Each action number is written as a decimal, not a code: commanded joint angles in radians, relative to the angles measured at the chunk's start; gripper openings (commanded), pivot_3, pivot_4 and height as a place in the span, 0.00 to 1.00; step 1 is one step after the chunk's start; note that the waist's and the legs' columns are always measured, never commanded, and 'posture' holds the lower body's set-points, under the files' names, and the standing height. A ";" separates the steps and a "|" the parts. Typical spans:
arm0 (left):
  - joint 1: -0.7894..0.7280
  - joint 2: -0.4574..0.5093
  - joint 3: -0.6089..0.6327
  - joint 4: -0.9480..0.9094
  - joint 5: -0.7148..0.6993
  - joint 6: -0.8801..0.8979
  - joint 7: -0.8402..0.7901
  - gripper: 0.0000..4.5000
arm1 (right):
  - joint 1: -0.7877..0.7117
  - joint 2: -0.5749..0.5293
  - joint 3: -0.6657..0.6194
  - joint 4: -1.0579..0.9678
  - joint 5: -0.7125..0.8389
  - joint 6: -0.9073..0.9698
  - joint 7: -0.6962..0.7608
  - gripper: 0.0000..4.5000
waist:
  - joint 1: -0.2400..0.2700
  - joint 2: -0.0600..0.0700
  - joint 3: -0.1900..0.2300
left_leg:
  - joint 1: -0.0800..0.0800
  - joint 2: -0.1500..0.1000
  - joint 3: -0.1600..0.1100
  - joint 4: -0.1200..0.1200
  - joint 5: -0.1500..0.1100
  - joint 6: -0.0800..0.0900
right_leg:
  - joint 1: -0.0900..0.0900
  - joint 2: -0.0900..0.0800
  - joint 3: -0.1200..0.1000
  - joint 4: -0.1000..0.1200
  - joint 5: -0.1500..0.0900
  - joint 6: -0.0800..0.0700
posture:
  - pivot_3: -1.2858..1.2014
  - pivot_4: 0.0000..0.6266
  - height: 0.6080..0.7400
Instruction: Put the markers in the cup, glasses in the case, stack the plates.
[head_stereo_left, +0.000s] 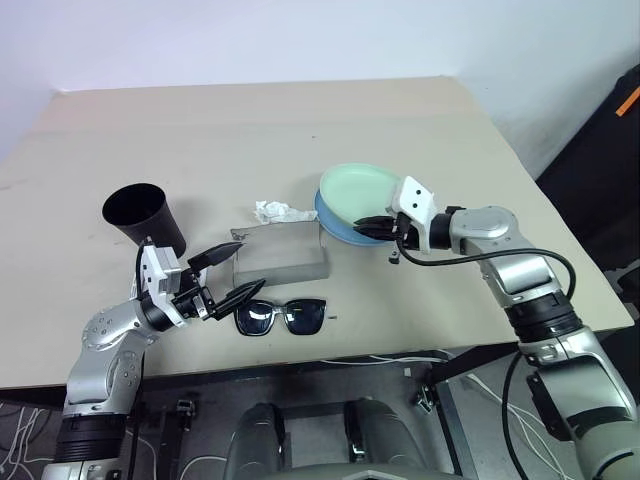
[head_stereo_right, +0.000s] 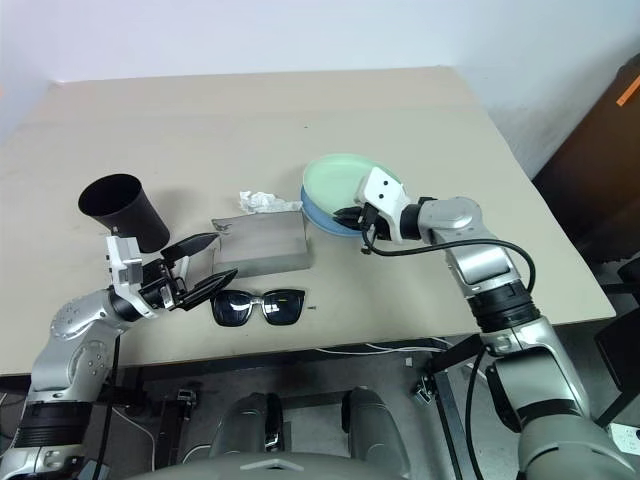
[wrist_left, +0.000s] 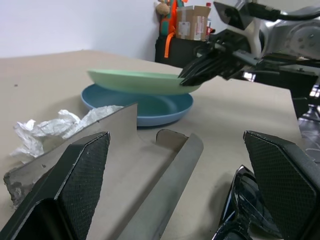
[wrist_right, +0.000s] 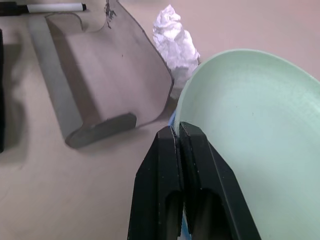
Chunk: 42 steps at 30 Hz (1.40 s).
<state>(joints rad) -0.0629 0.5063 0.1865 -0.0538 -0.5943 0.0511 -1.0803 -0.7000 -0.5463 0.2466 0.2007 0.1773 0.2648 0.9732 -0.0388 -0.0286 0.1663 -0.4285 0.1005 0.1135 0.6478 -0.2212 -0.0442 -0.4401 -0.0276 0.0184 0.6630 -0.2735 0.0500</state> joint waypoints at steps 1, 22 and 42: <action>0.014 0.004 0.023 -0.045 -0.002 -0.022 0.008 1.00 | -0.040 0.028 -0.008 0.014 -0.018 -0.044 0.007 0.01 | -0.001 0.000 0.000 | 0.000 0.000 0.000 0.000 0.000 0.000 | 0.000 0.000 0.000 0.000 0.000 0.000 | 0.52 0.24 0.89; 0.044 0.007 0.043 -0.071 -0.003 -0.036 0.052 1.00 | -0.207 0.086 -0.098 0.038 0.116 0.273 0.061 0.83 | -0.006 0.001 0.001 | 0.001 0.000 0.001 0.000 0.000 0.000 | 0.000 0.000 0.000 0.002 0.000 0.000 | 0.52 0.24 0.89; 0.103 0.001 0.057 -0.149 -0.001 -0.032 0.120 1.00 | -0.764 0.514 -0.069 1.009 -0.118 0.176 -0.136 0.83 | -0.007 0.002 0.001 | -0.003 0.000 0.002 -0.002 0.000 0.000 | -0.005 0.000 0.001 0.002 0.001 0.001 | 0.52 0.24 0.89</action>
<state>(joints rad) 0.0355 0.5064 0.2225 -0.1616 -0.5922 0.0312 -0.9680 -1.4210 -0.0400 0.1997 1.1974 0.0701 0.4710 0.8503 -0.0457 -0.0270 0.1671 -0.4313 0.1009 0.1159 0.6458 -0.2214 -0.0443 -0.4453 -0.0282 0.0195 0.6649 -0.2727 0.0504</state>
